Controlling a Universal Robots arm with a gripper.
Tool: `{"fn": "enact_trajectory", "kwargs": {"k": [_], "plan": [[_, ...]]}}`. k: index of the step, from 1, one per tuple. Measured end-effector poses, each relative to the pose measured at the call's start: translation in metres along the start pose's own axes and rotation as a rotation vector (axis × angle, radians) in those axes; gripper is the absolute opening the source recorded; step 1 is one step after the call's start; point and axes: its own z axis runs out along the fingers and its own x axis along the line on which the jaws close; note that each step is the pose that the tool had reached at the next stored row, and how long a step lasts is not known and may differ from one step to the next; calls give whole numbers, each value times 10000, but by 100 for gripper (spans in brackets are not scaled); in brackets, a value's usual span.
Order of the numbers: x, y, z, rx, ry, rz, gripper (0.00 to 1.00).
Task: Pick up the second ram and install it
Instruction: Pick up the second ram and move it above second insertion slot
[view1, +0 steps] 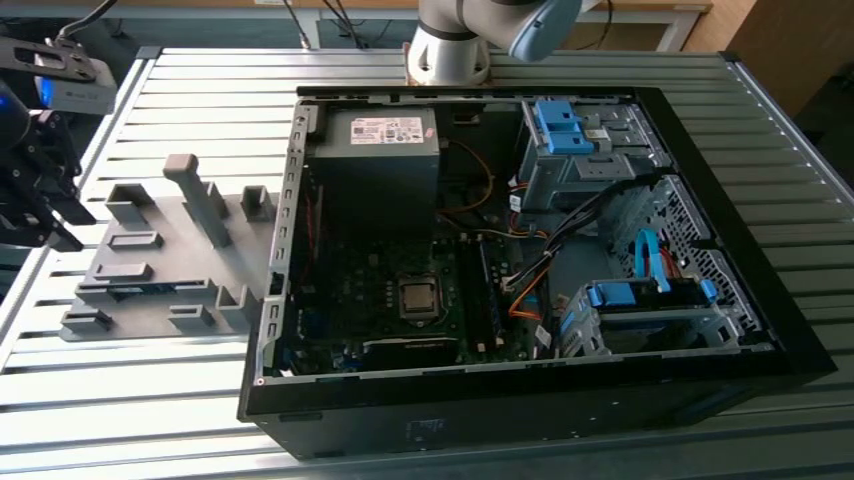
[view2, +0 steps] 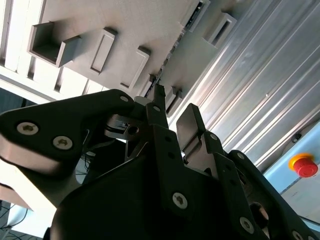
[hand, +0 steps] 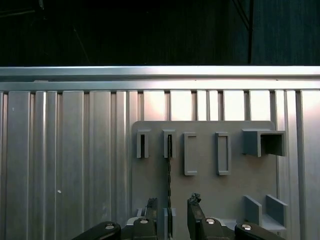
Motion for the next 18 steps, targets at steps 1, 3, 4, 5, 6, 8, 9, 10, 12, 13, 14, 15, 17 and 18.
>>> {"fn": "enact_trajectory", "kwargs": {"k": [1,3,4,5,6,8,9,10,12,13,14,15,17,18], "plan": [[0,0,4,0,0,0,37],[0,0,12,0,0,0,37],[0,0,17,0,0,0,37],[0,0,21,0,0,0,37],[0,0,25,0,0,0,37],[1,0,33,0,-1,0,37],[0,0,37,0,0,0,37],[0,0,41,0,0,0,37],[1,0,49,0,0,0,37],[1,0,53,0,0,0,37],[1,0,58,0,0,0,37],[1,0,61,-1,0,-1,37],[1,0,70,0,0,0,37],[1,0,74,0,0,0,37]]}}
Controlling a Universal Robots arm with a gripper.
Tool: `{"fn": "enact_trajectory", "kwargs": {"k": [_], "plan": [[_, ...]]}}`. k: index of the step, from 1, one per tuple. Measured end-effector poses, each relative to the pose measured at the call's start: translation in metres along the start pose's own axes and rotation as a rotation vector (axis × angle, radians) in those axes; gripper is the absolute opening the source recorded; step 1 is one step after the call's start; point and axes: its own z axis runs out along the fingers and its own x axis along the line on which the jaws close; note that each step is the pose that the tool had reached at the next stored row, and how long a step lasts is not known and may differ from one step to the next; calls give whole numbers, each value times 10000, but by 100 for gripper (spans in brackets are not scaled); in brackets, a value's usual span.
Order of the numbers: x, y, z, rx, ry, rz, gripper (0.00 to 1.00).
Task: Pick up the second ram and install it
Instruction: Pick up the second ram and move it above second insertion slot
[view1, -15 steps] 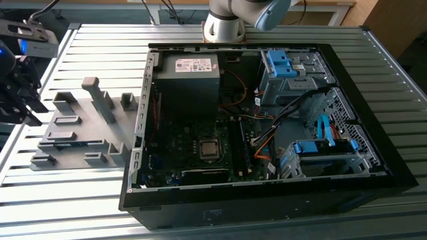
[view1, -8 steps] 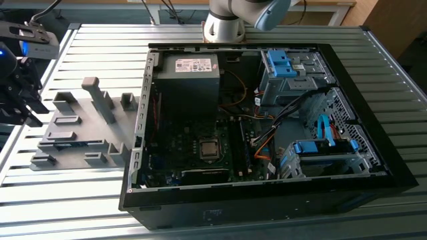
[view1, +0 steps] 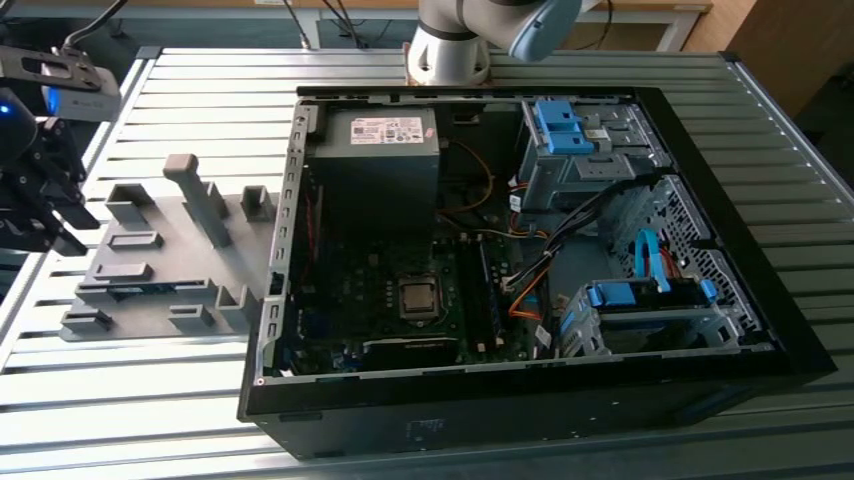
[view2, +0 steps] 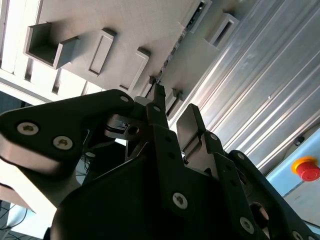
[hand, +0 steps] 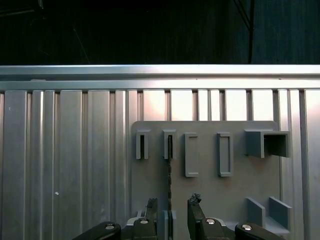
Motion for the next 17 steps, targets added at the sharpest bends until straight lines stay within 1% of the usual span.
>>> {"fn": "enact_trajectory", "kwargs": {"k": [17], "plan": [[1,0,71,0,0,0,37]]}}
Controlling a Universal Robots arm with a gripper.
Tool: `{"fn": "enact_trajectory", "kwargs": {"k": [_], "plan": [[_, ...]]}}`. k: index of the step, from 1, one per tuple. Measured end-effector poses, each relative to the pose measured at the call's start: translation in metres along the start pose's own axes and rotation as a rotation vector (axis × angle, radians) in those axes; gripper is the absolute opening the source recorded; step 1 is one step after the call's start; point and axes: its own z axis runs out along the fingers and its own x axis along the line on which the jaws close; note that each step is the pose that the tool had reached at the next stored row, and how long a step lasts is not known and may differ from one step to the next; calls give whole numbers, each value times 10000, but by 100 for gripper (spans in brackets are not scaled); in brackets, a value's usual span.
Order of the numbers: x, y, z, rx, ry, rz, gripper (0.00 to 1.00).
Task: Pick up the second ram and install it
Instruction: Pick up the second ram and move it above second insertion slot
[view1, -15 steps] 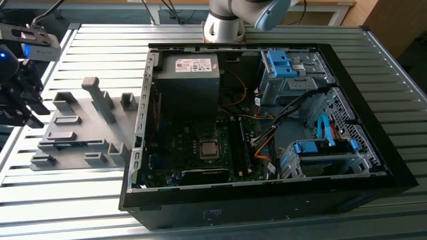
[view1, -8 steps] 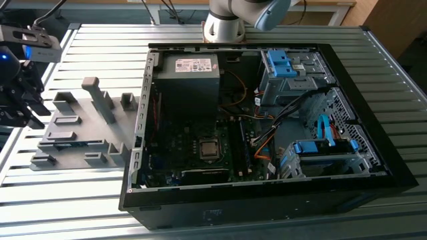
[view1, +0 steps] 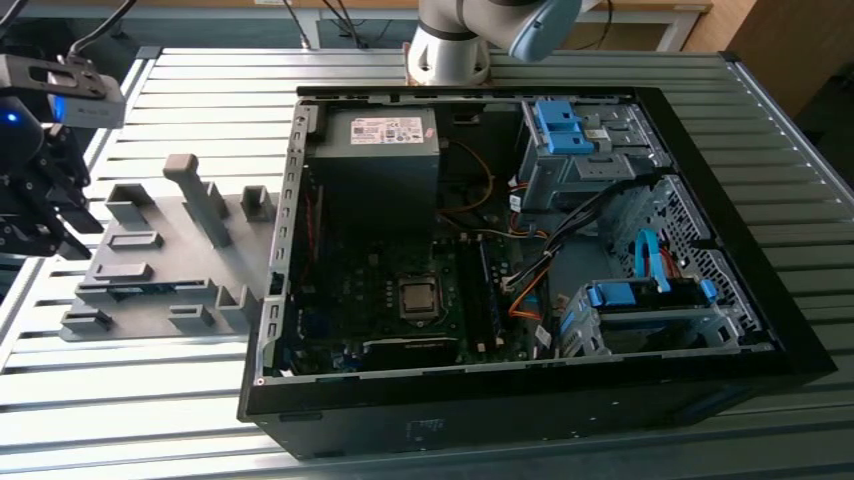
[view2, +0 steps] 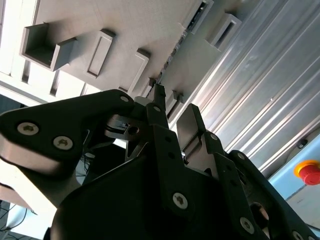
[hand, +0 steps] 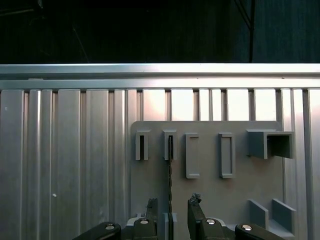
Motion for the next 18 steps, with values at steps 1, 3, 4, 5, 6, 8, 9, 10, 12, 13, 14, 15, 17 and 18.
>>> {"fn": "enact_trajectory", "kwargs": {"k": [1,3,4,5,6,8,9,10,12,13,14,15,17,18], "plan": [[0,0,4,0,0,0,37],[0,0,12,0,0,0,37],[0,0,17,1,0,0,37],[0,0,20,0,1,0,37],[0,0,25,0,0,0,37],[0,0,31,0,0,0,37],[0,0,30,-1,1,0,37],[0,0,28,0,1,0,37],[0,0,25,1,-1,0,37],[0,0,25,2,-1,0,37],[0,0,23,1,0,0,37],[0,0,25,-1,1,0,37],[0,0,28,0,1,0,37],[0,0,31,0,0,0,37]]}}
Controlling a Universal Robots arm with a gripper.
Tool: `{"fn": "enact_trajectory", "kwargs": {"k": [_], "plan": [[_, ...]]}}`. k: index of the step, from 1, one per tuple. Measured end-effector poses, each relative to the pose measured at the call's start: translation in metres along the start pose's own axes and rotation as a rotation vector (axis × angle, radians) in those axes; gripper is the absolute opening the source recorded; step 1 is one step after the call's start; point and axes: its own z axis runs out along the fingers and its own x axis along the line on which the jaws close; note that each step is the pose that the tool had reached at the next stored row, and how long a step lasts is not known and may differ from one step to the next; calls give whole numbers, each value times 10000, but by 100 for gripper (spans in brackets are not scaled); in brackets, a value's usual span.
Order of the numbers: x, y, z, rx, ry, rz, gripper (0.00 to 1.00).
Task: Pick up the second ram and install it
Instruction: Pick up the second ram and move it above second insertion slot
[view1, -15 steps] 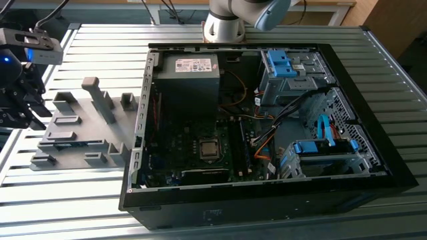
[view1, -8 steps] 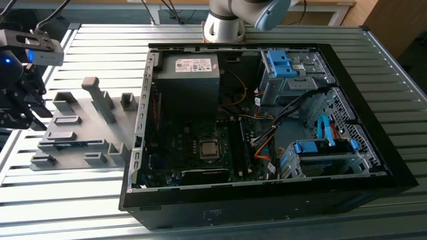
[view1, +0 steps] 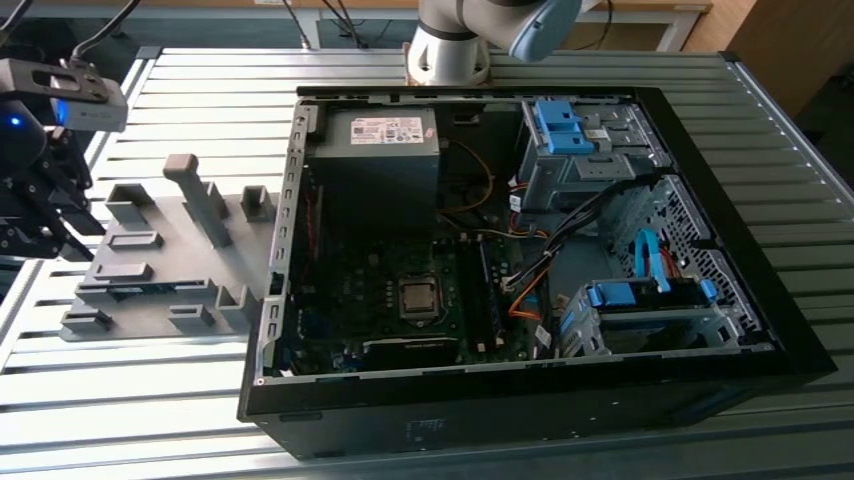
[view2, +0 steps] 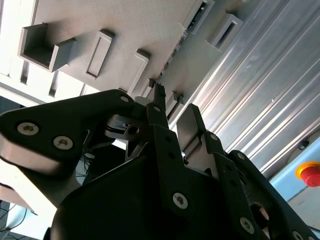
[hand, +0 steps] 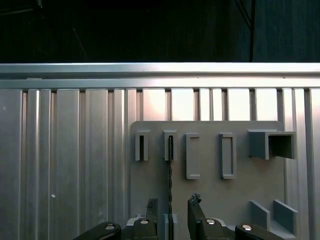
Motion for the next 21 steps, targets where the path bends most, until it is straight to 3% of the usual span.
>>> {"fn": "enact_trajectory", "kwargs": {"k": [13,15,21], "plan": [[1,-1,43,0,1,0,37],[3,-2,95,0,-1,0,37],[3,-3,108,0,0,0,37]]}}
